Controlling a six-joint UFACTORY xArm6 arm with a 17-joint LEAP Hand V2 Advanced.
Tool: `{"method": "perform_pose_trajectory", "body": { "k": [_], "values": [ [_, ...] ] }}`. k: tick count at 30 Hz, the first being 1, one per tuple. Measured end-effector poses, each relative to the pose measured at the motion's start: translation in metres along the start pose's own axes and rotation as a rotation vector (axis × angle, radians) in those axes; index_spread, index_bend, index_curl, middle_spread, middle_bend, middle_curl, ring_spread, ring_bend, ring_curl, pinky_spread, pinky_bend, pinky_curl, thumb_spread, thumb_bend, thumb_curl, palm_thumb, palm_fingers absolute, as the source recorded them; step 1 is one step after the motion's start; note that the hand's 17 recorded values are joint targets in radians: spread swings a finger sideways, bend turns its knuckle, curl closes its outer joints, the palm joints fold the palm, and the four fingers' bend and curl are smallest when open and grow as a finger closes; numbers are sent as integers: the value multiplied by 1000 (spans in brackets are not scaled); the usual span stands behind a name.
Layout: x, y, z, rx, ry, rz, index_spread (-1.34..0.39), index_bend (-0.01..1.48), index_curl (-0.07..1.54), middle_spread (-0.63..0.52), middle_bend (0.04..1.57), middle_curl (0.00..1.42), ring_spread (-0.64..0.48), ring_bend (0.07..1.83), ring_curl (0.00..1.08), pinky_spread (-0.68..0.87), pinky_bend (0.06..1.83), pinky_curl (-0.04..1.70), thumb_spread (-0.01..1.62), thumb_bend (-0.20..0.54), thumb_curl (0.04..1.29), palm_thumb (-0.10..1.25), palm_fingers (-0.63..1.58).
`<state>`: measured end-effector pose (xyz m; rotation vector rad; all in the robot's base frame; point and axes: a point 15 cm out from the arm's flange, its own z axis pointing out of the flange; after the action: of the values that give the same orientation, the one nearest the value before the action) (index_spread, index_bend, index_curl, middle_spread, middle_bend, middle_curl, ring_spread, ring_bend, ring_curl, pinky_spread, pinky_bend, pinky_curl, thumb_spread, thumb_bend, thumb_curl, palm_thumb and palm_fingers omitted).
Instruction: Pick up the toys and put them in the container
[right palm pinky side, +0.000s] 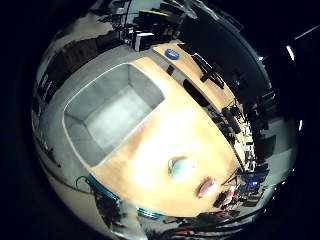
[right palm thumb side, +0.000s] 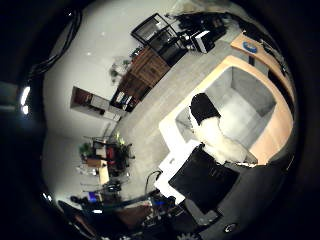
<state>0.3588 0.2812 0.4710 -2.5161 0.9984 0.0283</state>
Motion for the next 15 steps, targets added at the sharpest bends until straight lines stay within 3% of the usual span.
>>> {"method": "perform_pose_trajectory", "body": {
  "k": [15],
  "values": [
    [-3, -8, -2, 8, -14, -6, -620, 399, 396, -347, 179, 253, -333, 662, 170, -30, 853, -7, 1038, -26, 435, 513, 471]
  ]
}}
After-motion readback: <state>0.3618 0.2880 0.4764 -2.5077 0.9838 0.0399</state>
